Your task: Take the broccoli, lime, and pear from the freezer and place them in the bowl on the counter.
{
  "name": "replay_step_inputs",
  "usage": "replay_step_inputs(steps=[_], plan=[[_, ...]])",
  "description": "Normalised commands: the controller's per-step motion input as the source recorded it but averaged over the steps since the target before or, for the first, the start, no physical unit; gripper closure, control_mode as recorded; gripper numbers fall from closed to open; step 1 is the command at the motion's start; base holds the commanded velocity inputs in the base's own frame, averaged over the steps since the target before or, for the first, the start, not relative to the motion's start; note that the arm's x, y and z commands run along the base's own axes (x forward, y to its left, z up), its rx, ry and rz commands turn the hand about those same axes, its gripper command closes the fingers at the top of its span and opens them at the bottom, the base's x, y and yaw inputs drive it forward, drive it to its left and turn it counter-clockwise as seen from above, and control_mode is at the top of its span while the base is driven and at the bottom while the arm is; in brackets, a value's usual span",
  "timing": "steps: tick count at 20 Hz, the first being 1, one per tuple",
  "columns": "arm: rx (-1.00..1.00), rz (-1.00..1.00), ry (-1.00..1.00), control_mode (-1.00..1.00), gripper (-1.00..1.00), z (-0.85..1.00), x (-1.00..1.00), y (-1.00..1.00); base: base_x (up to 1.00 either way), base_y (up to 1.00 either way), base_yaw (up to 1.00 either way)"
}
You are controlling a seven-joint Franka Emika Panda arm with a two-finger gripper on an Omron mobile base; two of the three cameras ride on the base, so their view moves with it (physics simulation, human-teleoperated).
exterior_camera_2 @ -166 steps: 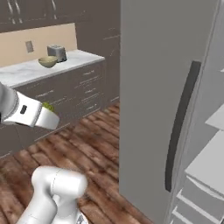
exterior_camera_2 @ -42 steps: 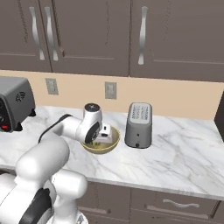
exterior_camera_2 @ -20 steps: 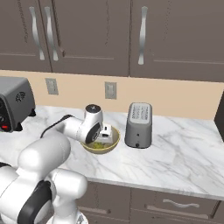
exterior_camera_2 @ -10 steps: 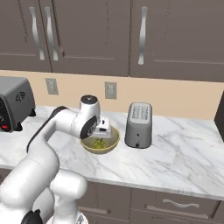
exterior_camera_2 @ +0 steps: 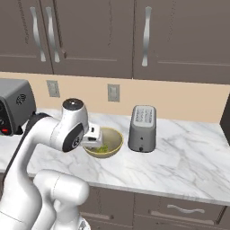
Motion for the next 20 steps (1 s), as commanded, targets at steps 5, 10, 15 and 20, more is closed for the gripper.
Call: replay_step_inputs(steps=[5, 10, 15, 20], plan=[[-0.01, -0.09, 0.00, -1.00, -1.00, 0.70, -0.43, 0.39, 0.00, 0.00, 0.00], [0.00, -0.13, -0.01, -1.00, -1.00, 0.90, -0.50, 0.02, 0.00, 0.00, 0.00], [0.00, -0.02, 0.00, -1.00, -1.00, 0.80, -0.58, 0.00, 0.00, 0.00, 0.00], [0.00, 0.00, 0.00, -1.00, -1.00, 0.69, -0.77, 0.00, 0.00, 0.00, 0.00]])
